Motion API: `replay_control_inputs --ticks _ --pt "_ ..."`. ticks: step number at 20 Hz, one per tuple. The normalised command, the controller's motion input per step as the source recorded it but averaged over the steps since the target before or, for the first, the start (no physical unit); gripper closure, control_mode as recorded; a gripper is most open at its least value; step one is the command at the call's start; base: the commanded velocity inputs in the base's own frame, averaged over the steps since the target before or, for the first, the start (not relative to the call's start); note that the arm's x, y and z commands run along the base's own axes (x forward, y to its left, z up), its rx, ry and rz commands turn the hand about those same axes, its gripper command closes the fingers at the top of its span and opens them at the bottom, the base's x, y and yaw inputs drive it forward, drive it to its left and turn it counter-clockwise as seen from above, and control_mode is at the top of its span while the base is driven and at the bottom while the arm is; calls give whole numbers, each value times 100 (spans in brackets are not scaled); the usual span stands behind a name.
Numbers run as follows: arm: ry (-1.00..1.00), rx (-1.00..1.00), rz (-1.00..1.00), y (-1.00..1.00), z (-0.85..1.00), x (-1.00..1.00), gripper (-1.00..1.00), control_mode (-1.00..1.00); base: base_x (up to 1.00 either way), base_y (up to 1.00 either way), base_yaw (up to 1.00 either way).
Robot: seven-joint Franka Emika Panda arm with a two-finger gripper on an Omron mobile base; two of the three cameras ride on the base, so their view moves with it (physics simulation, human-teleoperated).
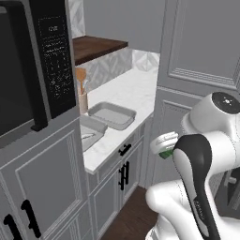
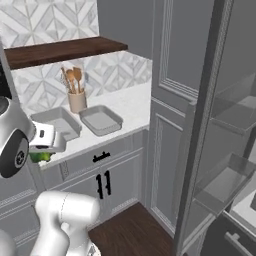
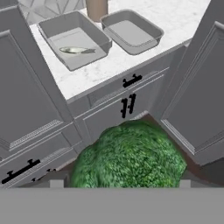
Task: Place one broccoli and one fish in each tupperware on the nearby counter, to pack two identical lunches.
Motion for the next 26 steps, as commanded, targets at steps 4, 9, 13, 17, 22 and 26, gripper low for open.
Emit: replay_control_inputs --ticks 4,9,13,17,22,26 --pt "0 0 0 0 0 0 100 100 54 0 7" --pt "0 0 0 0 0 0 100 100 61 0 9" --pt "0 0 0 0 0 0 100 100 65 0 12" --pt "0 0 0 0 0 0 100 100 63 0 16" --pt "0 0 0 0 0 0 100 100 74 2 18" --pt "0 0 0 0 0 0 100 100 52 0 14"
